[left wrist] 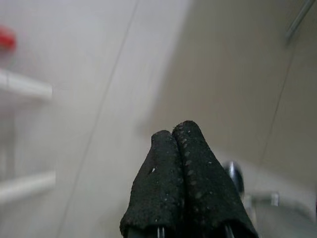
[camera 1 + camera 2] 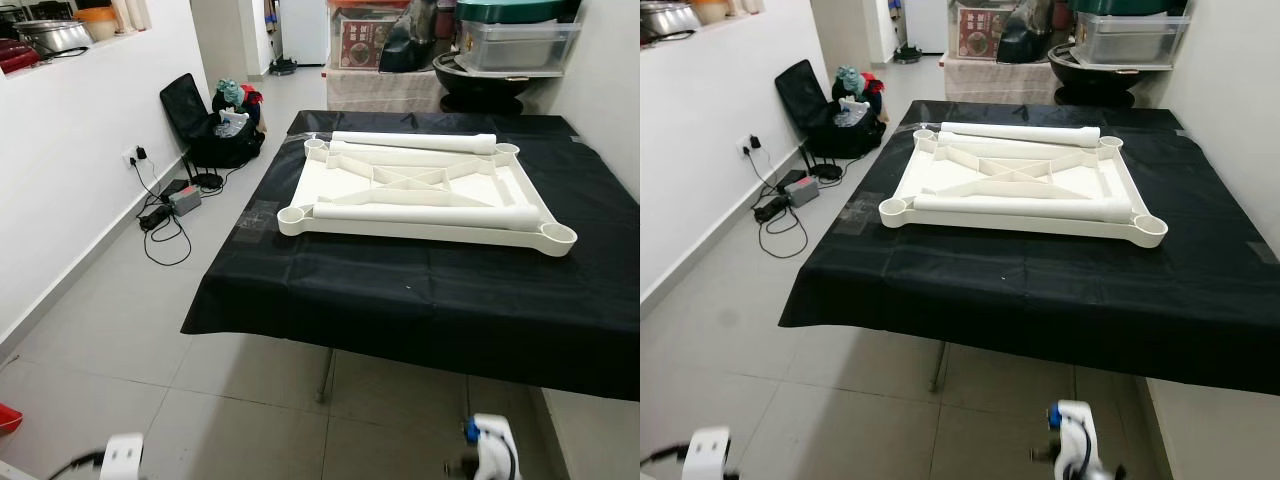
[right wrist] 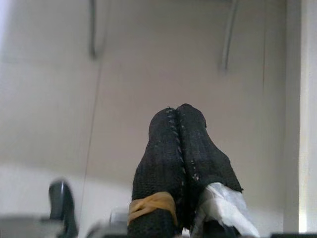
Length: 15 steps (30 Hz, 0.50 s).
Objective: Building children table
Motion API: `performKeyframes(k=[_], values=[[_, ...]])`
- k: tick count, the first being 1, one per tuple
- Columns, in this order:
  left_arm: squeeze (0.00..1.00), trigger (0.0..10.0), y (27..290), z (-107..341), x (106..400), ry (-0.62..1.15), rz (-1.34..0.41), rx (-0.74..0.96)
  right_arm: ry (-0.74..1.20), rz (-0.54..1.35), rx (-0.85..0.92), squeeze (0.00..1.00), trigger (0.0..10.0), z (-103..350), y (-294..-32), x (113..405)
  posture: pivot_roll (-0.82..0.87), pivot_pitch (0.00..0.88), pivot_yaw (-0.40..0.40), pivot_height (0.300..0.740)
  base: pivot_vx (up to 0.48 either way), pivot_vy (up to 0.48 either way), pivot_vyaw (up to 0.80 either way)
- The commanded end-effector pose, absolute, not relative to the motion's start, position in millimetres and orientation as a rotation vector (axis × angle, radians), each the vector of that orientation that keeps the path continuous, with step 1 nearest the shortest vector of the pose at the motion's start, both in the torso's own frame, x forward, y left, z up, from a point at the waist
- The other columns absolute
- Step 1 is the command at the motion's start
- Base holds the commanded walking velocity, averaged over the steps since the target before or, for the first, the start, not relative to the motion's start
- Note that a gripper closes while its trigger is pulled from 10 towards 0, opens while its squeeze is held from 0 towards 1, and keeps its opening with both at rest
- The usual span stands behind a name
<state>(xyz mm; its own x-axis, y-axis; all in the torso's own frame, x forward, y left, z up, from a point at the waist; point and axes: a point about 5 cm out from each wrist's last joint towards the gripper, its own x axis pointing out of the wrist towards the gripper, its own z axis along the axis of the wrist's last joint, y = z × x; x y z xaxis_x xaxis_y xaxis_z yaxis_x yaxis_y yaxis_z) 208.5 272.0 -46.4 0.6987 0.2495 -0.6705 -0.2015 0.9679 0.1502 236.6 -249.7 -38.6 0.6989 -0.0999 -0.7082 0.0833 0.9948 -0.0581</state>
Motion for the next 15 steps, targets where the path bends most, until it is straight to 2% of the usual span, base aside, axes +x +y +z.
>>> performKeyframes(k=[1, 4, 5, 6, 7, 10, 14, 15], values=[[0.00, 10.0, 276.0, -45.5, 206.6, 0.753, 0.235, 0.095, 0.782, -0.080, -0.030, 0.00, 10.0, -38.7, -248.0, 236.7, -0.01, 0.000, -0.010, 0.740, 0.000, 0.000, 0.00], [0.00, 10.0, 256.6, -10.7, 247.1, 0.471, 0.033, 0.167, 0.608, 0.211, -0.128, 0.00, 10.0, -6.1, -234.9, 272.0, 0.00, 0.000, -0.043, 0.740, 0.000, 0.000, 0.00], [0.00, 10.0, 256.6, -10.7, 247.1, 0.471, 0.033, 0.167, 0.608, 0.211, -0.128, 0.00, 10.0, -6.1, -234.9, 272.0, 0.00, 0.000, -0.043, 0.740, 0.000, 0.000, 0.00], [0.00, 10.0, 245.3, 0.1, 254.4, 0.390, -0.055, 0.174, 0.557, 0.326, -0.140, 0.00, 10.0, 3.4, -229.2, 276.9, 0.00, 0.000, -0.045, 0.740, 0.000, 0.000, 0.00], [0.00, 10.0, 245.3, 0.1, 254.4, 0.390, -0.055, 0.174, 0.557, 0.326, -0.140, 0.00, 10.0, 3.4, -229.2, 276.9, 0.00, 0.000, -0.045, 0.740, 0.000, 0.000, 0.00], [0.00, 10.0, 207.8, 28.8, 254.2, 0.234, -0.331, 0.189, 0.452, 0.662, -0.210, 0.00, 10.0, 27.0, -212.3, 264.5, 0.00, 0.000, -0.042, 0.740, 0.000, 0.000, 0.00], [0.00, 10.0, 199.6, 34.9, 251.7, 0.207, -0.384, 0.201, 0.429, 0.733, -0.217, 0.00, 10.0, 33.4, -207.3, 259.1, 0.00, 0.000, -0.041, 0.740, 0.000, 0.000, 0.00], [0.00, 10.0, 189.9, 44.3, 250.2, 0.156, -0.407, 0.222, 0.387, 0.781, -0.213, 0.00, 10.0, 44.0, -200.6, 255.6, 0.00, 0.002, -0.040, 0.740, 0.000, 0.000, 0.00]])
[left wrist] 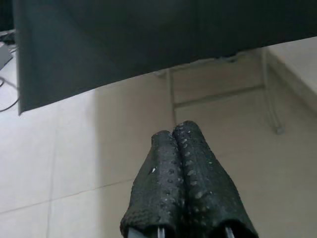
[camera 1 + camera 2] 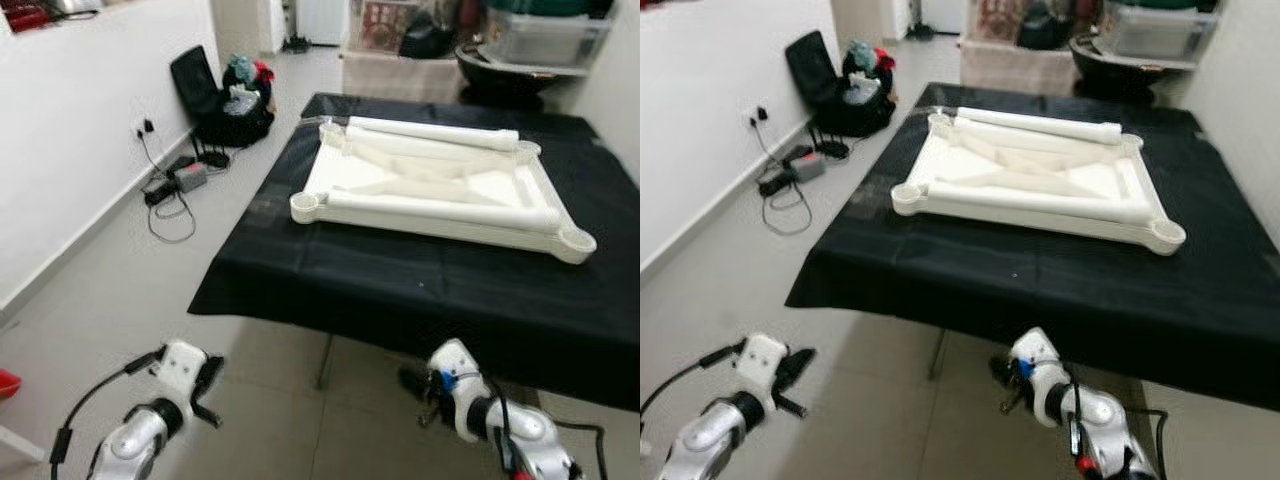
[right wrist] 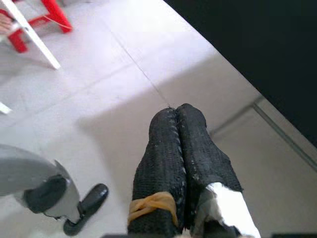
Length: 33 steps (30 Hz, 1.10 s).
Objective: Building children table
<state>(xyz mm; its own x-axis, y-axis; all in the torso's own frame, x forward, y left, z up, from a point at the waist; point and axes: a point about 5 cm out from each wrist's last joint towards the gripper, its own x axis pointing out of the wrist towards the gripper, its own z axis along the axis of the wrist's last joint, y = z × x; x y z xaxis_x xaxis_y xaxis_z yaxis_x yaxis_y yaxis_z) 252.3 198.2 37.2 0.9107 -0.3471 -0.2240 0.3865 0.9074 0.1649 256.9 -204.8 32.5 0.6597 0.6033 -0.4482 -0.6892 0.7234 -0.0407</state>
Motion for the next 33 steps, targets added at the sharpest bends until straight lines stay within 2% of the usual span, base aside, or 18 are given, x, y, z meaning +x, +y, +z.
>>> performKeyframes(k=[1, 2, 4, 6, 9, 11, 14, 19, 20, 21, 27, 33], values=[[0.00, 10.0, 189.9, 44.3, 250.2, 0.156, -0.407, 0.222, 0.387, 0.781, -0.213, 0.00, 10.0, 44.0, -200.6, 255.6, 0.00, 0.002, -0.040, 0.740, 0.000, 0.000, 0.00], [0.00, 10.0, 189.9, 44.3, 250.2, 0.156, -0.407, 0.222, 0.387, 0.781, -0.213, 0.00, 10.0, 44.0, -200.6, 255.6, 0.00, 0.002, -0.040, 0.740, 0.000, 0.000, 0.00], [0.00, 10.0, 164.4, 62.1, 249.9, 0.078, -0.440, 0.202, 0.252, 0.801, -0.117, 0.00, 10.0, 70.7, -170.9, 255.9, -0.02, 0.014, -0.035, 0.740, 0.000, 0.000, 0.00], [0.00, 10.0, 164.4, 62.1, 249.9, 0.078, -0.440, 0.202, 0.252, 0.801, -0.117, 0.00, 10.0, 70.7, -170.9, 255.9, -0.02, 0.014, -0.035, 0.740, 0.000, 0.000, 0.00], [0.00, 10.0, 135.9, 76.3, 250.5, 0.045, -0.440, 0.106, 0.103, 0.661, 0.081, 0.00, 10.0, 94.1, -140.3, 268.4, -0.02, 0.009, -0.034, 0.740, 0.000, 0.000, 0.00], [0.00, 10.0, 135.9, 76.3, 250.5, 0.045, -0.440, 0.106, 0.103, 0.661, 0.081, 0.00, 10.0, 94.1, -140.3, 268.4, -0.02, 0.009, -0.034, 0.740, 0.000, 0.000, 0.00], [0.00, 10.0, 130.9, 81.1, 252.4, 0.024, -0.391, 0.093, 0.056, 0.511, 0.183, 0.00, 10.0, 96.7, -132.6, 278.2, -0.02, 0.006, -0.030, 0.740, 0.000, 0.000, 0.00], [0.00, 10.0, 140.7, 90.9, 259.5, 0.006, -0.297, 0.096, 0.019, 0.430, 0.171, 0.00, 10.0, 104.5, -133.3, 286.2, -0.01, 0.000, -0.023, 0.740, 0.000, 0.000, 0.00], [0.00, 10.0, 147.5, 98.3, 265.7, -0.014, -0.240, 0.102, -0.032, 0.388, 0.178, 0.27, 10.0, 116.5, -140.3, 294.6, -0.01, 0.000, -0.025, 0.740, 0.000, 0.000, 0.00], [0.00, 10.0, 152.3, 105.0, 271.6, -0.030, -0.199, 0.110, -0.066, 0.362, 0.184, 1.00, 10.0, 126.3, -145.8, 302.1, -0.01, 0.000, -0.025, 0.740, 0.000, 0.000, 0.00], [0.00, 10.0, 161.8, 121.5, 284.3, -0.041, -0.112, 0.099, -0.094, 0.318, 0.231, 1.00, 10.0, 145.4, -153.0, 314.7, -0.02, 0.000, -0.010, 0.740, 0.000, 0.000, 0.00], [0.00, 10.0, 158.1, 121.8, 281.6, -0.025, -0.120, 0.142, -0.086, 0.343, 0.137, 1.00, 10.0, 140.2, -141.2, 307.9, -0.02, 0.000, -0.002, 0.740, 0.000, 0.000, 0.00]])
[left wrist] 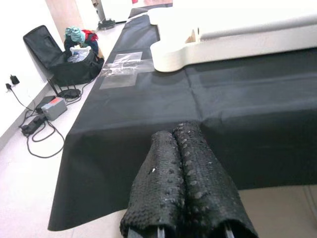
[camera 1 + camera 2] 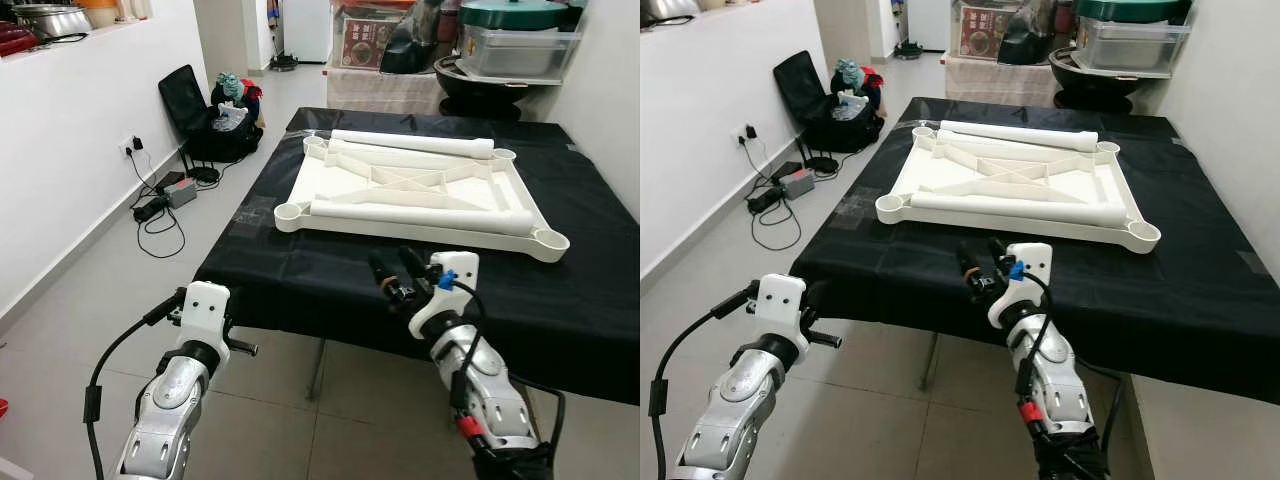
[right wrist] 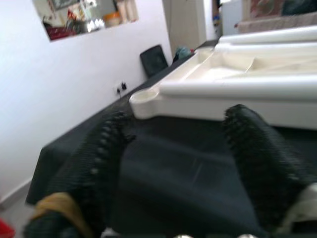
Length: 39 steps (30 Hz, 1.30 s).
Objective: Building children table
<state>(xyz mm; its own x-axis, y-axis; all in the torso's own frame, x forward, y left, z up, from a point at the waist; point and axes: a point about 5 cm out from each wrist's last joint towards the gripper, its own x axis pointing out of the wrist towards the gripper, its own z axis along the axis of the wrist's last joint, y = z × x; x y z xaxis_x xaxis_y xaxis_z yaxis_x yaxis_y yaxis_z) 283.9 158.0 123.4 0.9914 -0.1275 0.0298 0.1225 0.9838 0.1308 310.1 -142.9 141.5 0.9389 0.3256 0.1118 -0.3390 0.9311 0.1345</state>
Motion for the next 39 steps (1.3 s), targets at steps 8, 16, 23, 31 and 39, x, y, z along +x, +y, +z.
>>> performKeyframes(k=[8, 16, 23, 31, 39], values=[[0.00, 10.0, 152.7, 132.2, 284.2, -0.056, -0.166, 0.130, -0.094, 0.371, 0.117, 1.00, 10.0, 144.8, -141.0, 307.5, -0.01, 0.015, 0.000, 0.740, 0.000, 0.000, 0.00], [0.00, 10.0, 150.8, 134.5, 284.2, -0.044, -0.193, 0.123, -0.079, 0.338, 0.123, 0.99, 10.0, 144.4, -143.8, 306.5, -0.01, 0.015, 0.007, 0.740, 0.000, 0.000, 0.00], [0.00, 10.0, 148.8, 138.0, 285.7, -0.050, -0.224, 0.130, -0.025, 0.330, 0.174, 0.00, 10.0, 139.2, -143.1, 309.3, -0.01, 0.010, 0.014, 0.740, 0.096, 0.000, -0.22], [0.00, 10.0, 146.6, 139.3, 287.5, -0.043, -0.237, 0.138, -0.043, 0.329, 0.194, 0.00, 10.0, 142.5, -144.2, 309.1, -0.02, 0.009, 0.013, 0.740, 0.456, 0.000, -0.37], [0.00, 10.0, 143.9, 145.2, 289.2, -0.058, -0.252, 0.144, -0.052, 0.354, 0.197, 0.00, 10.0, 147.6, -143.5, 308.4, -0.02, 0.009, 0.014, 0.740, 0.480, 0.000, -0.10]])
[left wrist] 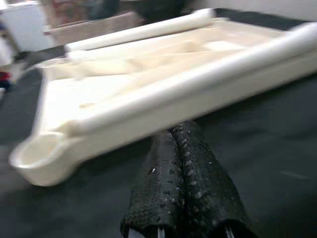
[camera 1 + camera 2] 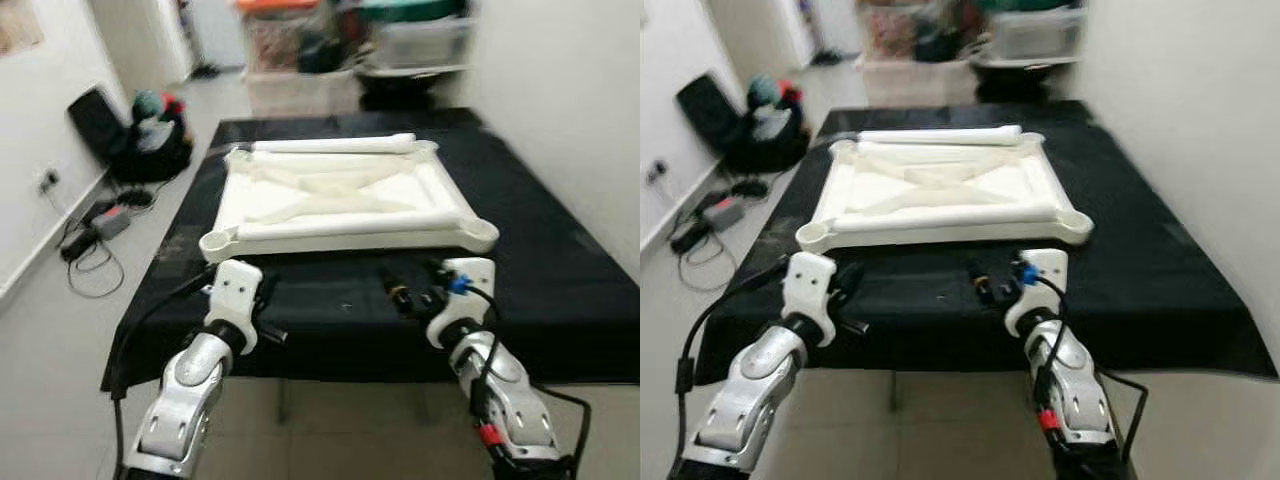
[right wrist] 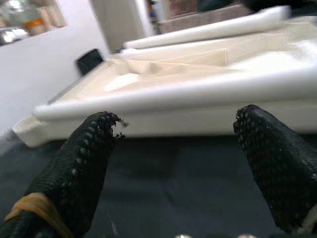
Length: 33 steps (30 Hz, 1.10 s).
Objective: Building children table
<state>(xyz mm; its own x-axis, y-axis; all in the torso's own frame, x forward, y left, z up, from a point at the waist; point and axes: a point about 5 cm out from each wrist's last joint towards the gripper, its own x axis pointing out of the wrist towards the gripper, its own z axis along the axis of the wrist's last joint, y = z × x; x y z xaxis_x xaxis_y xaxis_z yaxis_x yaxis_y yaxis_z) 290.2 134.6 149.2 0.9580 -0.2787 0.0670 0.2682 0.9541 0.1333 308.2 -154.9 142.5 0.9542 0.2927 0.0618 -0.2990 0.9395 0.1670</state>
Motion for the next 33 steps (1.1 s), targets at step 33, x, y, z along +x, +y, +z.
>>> performKeyframes(k=[33], values=[[0.00, 10.0, 111.0, 137.0, 246.3, -0.013, -0.620, 0.218, 0.370, 0.857, -0.591, 0.00, 10.0, 193.5, -163.9, 304.2, 0.00, 0.012, 0.007, 0.740, 0.087, 0.000, 0.00]])
